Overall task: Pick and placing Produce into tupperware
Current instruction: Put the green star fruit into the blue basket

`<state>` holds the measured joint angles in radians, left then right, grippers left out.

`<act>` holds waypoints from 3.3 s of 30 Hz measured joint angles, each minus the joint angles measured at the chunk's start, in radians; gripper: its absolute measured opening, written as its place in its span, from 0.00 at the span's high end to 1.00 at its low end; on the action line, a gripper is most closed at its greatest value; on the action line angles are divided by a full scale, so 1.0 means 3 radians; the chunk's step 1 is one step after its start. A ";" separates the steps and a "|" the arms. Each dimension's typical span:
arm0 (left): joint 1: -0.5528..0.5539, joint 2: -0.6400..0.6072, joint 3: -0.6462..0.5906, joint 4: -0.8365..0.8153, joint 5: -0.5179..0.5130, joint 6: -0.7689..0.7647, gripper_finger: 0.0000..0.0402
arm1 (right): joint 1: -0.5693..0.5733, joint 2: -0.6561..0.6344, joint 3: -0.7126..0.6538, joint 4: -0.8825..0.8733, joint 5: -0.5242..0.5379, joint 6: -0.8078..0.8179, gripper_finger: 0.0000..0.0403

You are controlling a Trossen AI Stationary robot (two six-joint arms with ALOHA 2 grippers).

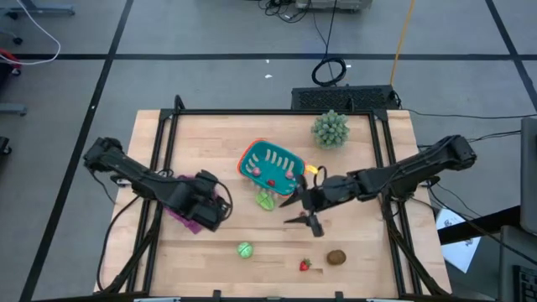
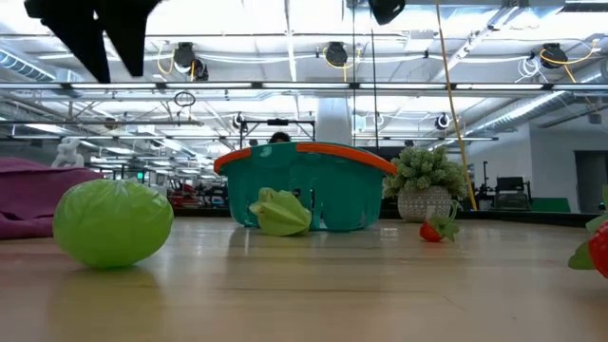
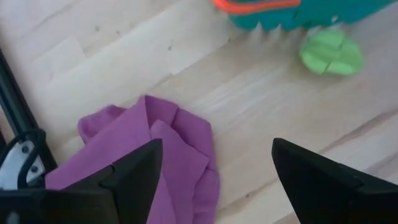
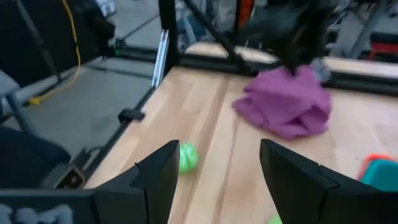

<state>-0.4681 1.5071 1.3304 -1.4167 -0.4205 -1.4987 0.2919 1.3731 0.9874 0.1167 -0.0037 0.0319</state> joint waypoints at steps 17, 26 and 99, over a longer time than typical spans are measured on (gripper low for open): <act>-0.0065 -0.0227 0.0000 -0.0519 -0.0199 0.0083 0.23 | 0.0059 0.1417 0.0975 -0.0175 0.0213 -0.0200 0.47; -0.0090 -0.0280 -0.0001 -0.0522 -0.0308 0.0438 0.23 | -0.0040 0.1654 0.1232 -0.0547 0.0804 0.0165 0.47; -0.0091 -0.0275 -0.0001 -0.0512 -0.0438 0.0542 0.23 | -0.0347 0.1980 0.1174 -0.1240 0.0877 0.1320 0.47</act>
<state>-0.4953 1.4246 1.3300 -1.5702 -0.5518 -1.3360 0.1879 1.9671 1.3396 -0.2553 0.2593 0.4279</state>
